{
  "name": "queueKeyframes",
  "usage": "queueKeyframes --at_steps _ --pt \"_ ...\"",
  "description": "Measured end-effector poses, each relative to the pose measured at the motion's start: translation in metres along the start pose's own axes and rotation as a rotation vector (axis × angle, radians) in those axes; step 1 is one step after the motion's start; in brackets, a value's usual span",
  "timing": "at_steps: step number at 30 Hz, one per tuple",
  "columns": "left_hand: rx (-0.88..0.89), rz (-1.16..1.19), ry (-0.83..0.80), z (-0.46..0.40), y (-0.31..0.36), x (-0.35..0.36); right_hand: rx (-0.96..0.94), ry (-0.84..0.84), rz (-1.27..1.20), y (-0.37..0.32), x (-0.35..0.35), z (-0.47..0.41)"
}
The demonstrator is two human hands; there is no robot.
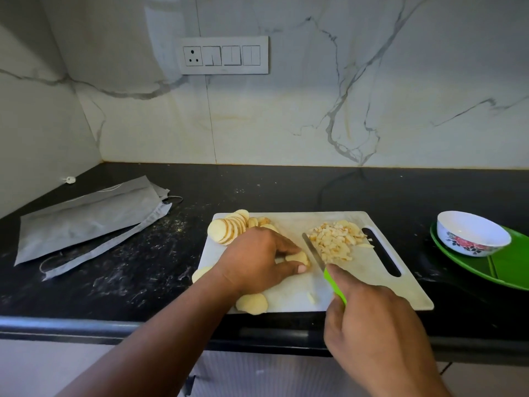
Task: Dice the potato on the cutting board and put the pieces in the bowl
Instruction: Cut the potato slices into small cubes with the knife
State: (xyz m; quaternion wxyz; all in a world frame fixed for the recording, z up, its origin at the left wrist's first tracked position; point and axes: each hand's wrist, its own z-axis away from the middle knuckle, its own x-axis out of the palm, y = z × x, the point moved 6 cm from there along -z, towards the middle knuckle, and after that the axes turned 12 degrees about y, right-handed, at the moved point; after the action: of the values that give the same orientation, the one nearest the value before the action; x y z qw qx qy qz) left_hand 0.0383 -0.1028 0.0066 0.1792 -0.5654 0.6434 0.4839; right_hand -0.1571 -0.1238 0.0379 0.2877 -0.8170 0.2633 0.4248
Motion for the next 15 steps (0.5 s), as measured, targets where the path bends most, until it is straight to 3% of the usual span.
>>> queueKeyframes --at_steps 15 --pt "-0.029 -0.029 0.016 -0.002 -0.002 0.004 -0.040 -0.078 0.056 -0.016 0.020 0.002"
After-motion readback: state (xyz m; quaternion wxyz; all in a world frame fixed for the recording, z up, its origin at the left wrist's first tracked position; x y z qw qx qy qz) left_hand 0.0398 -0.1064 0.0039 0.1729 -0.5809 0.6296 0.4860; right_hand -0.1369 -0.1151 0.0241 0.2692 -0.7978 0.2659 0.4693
